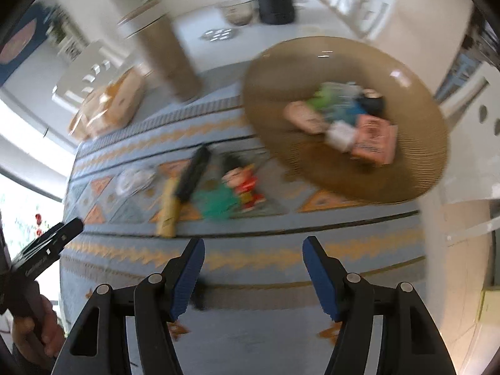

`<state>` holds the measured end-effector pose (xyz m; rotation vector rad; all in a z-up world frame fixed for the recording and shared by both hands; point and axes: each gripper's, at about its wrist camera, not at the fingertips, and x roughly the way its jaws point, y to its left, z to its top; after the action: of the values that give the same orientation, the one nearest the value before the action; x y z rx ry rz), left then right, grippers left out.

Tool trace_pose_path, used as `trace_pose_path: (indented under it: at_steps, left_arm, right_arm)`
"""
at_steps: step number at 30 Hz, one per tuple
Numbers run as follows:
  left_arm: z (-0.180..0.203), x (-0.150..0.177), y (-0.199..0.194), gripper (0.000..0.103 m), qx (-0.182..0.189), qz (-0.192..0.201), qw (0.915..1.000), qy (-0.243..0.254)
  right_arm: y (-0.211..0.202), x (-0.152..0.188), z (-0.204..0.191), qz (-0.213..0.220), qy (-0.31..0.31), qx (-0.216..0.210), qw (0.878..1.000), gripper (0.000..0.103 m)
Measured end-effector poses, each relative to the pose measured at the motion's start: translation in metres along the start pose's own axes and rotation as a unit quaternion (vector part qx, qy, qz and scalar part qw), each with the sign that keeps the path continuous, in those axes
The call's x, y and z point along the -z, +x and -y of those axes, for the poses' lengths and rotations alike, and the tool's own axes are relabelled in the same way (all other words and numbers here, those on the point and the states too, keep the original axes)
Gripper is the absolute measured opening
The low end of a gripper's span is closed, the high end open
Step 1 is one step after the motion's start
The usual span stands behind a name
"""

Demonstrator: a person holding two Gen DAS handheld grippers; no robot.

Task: Organize rigid objects
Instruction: 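Move both grippers back to the items on the rug, then grasp the clear tape roller with the left gripper while the right grasps the yellow stick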

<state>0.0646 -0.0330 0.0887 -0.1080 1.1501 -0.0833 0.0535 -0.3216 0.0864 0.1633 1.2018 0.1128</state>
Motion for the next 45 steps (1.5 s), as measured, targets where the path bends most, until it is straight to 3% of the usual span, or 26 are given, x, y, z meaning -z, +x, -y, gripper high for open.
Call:
trace_pose_path:
  at_steps: [8,13,19,26,32,37,39,40,41,42,45]
  left_arm:
    - [-0.003,-0.003,0.013,0.074,0.038,-0.022,0.9961,0.076]
    - [0.000,-0.014,0.025,0.074,0.058,-0.029,0.9873,0.145]
    - [0.008,-0.041,0.057,0.075,0.083,-0.052,0.9629,0.252]
    - [0.036,-0.059,0.101,0.074,0.118,-0.084,0.9251,0.351]
    - [0.053,-0.065,0.114,0.076,0.118,-0.073,0.9107,0.389]
    - [0.061,-0.065,0.116,0.072,0.110,-0.057,0.9108,0.394]
    - [0.058,-0.065,0.116,0.064,0.102,-0.048,0.9170,0.382]
    - [0.057,-0.065,0.114,0.052,0.103,-0.044,0.9207,0.374]
    - [0.054,-0.065,0.112,0.048,0.100,-0.040,0.9267,0.360]
    - [0.052,-0.066,0.112,0.047,0.101,-0.041,0.9312,0.348]
    - [0.044,-0.066,0.109,0.046,0.118,-0.043,0.9457,0.300]
  right_arm:
    - [0.019,0.016,-0.065,-0.019,-0.019,-0.004,1.000,0.064]
    - [0.031,0.015,-0.080,-0.020,-0.013,0.013,1.000,0.064]
    - [0.063,0.000,-0.090,-0.034,-0.015,0.010,0.999,0.064]
    - [0.096,-0.012,-0.096,-0.060,0.018,-0.001,0.998,0.064]
    - [0.113,-0.020,-0.100,-0.060,0.007,0.028,0.998,0.063]
    - [0.123,-0.026,-0.101,-0.051,0.000,0.048,0.998,0.051]
    - [0.126,-0.028,-0.104,-0.045,-0.010,0.078,0.996,0.040]
    - [0.127,-0.030,-0.107,-0.037,-0.013,0.086,0.996,0.036]
    - [0.127,-0.031,-0.108,-0.031,-0.014,0.084,0.996,0.033]
    - [0.128,-0.032,-0.110,-0.027,-0.017,0.080,0.996,0.025]
    - [0.127,-0.029,-0.117,-0.023,-0.035,0.076,0.996,0.024]
